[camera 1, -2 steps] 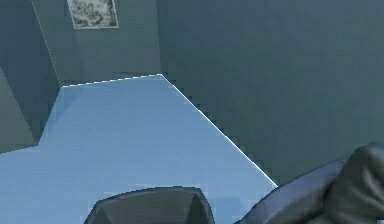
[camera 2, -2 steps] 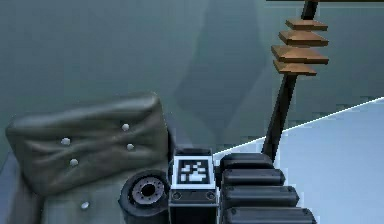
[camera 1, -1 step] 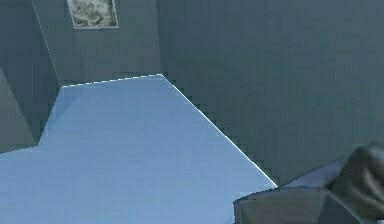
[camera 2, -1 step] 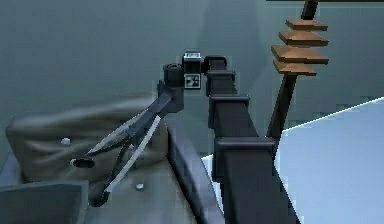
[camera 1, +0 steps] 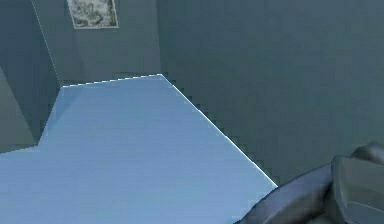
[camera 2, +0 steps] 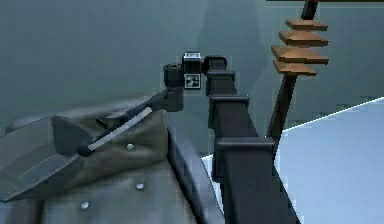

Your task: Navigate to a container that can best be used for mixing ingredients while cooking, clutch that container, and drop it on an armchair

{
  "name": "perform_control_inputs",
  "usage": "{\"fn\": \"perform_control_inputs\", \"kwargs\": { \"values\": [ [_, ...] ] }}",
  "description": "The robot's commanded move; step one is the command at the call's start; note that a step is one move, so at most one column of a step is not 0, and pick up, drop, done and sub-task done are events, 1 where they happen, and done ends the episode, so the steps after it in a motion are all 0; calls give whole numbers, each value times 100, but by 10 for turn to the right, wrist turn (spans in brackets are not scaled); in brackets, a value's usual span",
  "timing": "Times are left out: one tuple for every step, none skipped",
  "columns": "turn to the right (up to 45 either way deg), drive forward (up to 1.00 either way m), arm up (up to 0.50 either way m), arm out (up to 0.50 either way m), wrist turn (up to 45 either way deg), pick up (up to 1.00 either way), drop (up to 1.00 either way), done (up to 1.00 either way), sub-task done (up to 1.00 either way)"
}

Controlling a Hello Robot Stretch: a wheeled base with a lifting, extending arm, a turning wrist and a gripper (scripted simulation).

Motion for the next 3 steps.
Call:
{"fn": "perform_control_inputs", "kwargs": {
  "values": [
    [0,0,-38,0,0,0,0,0,0],
    [0,0,-32,0,0,0,0,0,0],
    [0,0,0,0,0,0,100,0,0]
  ]
}}
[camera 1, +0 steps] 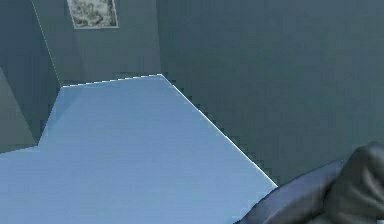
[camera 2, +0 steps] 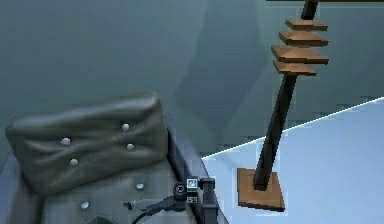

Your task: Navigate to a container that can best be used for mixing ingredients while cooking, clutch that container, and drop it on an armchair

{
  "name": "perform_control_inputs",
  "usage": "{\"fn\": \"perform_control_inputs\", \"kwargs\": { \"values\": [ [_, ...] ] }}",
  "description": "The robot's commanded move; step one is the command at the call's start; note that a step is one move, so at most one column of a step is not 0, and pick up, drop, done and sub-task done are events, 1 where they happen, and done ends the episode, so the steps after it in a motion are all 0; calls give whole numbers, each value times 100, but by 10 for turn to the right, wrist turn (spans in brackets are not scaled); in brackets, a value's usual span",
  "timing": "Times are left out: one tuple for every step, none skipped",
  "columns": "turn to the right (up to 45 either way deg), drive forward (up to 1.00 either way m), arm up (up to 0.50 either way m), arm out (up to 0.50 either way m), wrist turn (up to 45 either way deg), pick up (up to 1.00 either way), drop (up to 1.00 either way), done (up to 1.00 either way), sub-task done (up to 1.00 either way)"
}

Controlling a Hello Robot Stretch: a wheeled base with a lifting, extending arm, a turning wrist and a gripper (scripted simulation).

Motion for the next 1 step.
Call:
{"fn": "perform_control_inputs", "kwargs": {
  "values": [
    [0,0,10,0,0,0,0,0,0]
  ]
}}
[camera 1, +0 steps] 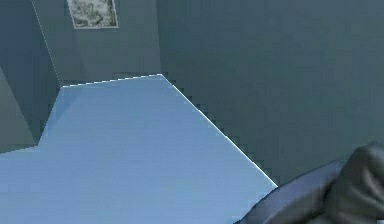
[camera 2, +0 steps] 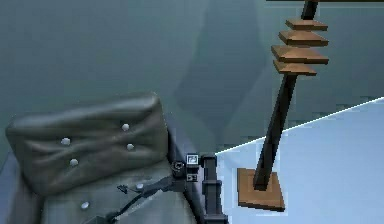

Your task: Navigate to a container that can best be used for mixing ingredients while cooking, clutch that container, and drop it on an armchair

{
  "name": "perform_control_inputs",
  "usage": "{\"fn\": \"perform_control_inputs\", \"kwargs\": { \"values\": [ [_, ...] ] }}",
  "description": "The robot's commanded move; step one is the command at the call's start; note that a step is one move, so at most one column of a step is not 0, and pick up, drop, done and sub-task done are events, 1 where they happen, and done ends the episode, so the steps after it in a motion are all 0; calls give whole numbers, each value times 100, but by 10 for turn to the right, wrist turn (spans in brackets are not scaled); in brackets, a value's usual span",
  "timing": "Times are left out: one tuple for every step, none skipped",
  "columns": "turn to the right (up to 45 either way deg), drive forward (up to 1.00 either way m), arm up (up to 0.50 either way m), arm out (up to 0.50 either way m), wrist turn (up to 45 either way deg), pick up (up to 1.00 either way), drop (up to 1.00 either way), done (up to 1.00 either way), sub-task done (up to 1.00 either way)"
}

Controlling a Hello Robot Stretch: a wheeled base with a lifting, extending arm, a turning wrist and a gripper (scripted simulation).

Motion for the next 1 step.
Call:
{"fn": "perform_control_inputs", "kwargs": {
  "values": [
    [0,0,0,-8,0,0,0,0,0]
  ]
}}
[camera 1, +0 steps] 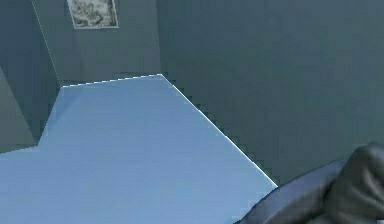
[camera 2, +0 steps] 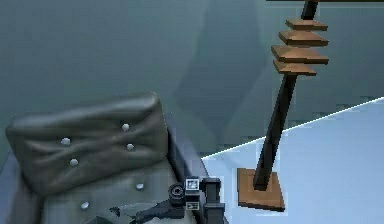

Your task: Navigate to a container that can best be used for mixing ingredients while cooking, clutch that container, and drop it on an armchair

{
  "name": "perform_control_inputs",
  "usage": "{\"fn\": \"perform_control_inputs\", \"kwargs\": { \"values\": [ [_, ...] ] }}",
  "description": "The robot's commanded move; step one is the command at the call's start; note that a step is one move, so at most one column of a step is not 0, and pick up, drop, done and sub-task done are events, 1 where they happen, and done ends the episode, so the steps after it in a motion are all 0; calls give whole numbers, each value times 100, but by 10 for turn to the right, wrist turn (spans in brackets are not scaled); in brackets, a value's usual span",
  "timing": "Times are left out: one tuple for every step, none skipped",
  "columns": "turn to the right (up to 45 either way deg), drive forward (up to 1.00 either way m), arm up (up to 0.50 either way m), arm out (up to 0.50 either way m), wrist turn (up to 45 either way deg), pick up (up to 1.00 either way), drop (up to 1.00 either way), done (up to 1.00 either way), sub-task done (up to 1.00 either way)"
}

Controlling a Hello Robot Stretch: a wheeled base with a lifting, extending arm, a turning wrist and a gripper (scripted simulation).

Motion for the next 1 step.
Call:
{"fn": "perform_control_inputs", "kwargs": {
  "values": [
    [0,0,0,0,0,0,0,100,0]
  ]
}}
